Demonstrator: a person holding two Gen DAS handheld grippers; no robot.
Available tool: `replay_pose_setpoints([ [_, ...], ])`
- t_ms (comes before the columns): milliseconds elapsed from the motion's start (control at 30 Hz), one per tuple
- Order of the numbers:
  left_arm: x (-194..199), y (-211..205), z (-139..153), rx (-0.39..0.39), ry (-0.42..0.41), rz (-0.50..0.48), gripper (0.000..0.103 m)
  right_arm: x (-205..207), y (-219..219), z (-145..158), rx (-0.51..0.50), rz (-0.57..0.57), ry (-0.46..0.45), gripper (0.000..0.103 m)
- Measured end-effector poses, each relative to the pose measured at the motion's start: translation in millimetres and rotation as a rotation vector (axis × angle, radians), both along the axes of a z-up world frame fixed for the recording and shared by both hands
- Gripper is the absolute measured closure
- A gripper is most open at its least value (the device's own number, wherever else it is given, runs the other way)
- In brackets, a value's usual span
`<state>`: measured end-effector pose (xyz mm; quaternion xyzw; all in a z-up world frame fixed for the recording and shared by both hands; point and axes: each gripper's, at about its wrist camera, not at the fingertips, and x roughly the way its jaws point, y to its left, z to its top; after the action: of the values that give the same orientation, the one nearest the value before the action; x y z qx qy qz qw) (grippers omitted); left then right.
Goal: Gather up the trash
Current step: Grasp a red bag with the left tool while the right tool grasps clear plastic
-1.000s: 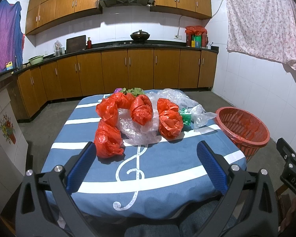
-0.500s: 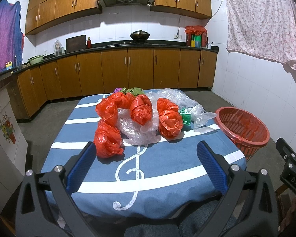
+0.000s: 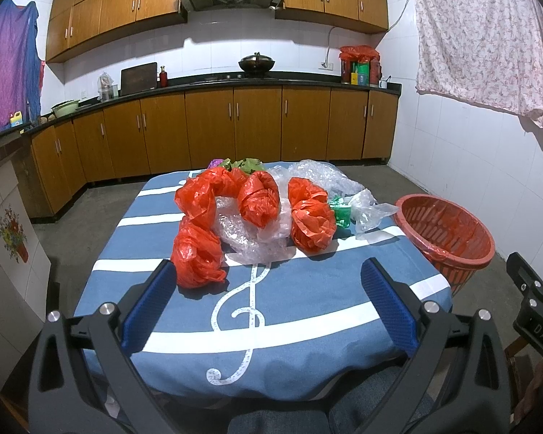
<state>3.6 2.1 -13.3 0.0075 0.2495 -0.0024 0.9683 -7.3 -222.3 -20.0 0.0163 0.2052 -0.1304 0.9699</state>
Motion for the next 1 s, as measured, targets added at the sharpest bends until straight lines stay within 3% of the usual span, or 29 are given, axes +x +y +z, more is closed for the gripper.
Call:
replay_pose_setpoints([
  [333, 14.6, 14.1, -22.5, -0.039, 0.049, 0.035, 0.004, 7.1, -3.5, -6.5, 0.017, 0.015, 0.024, 0.002],
  [567, 32.5, 60.8, -30.7, -0.058, 0.089, 0.138, 0.004, 22.3, -8.9, -13.8, 0.05, 0.019, 0.058, 0.002],
  [700, 58.3, 88.2, -35.2, -0.065, 0.104, 0.194, 0.004, 36.0, -12.2, -17.1, 0.085, 0.027, 0.074, 0.002],
  [1000, 131.8, 110.1, -63.2, -0.112, 0.224, 0.185, 0.007, 70.9, -1.3, -18.9, 0.054, 0.052, 0.084, 0.002],
])
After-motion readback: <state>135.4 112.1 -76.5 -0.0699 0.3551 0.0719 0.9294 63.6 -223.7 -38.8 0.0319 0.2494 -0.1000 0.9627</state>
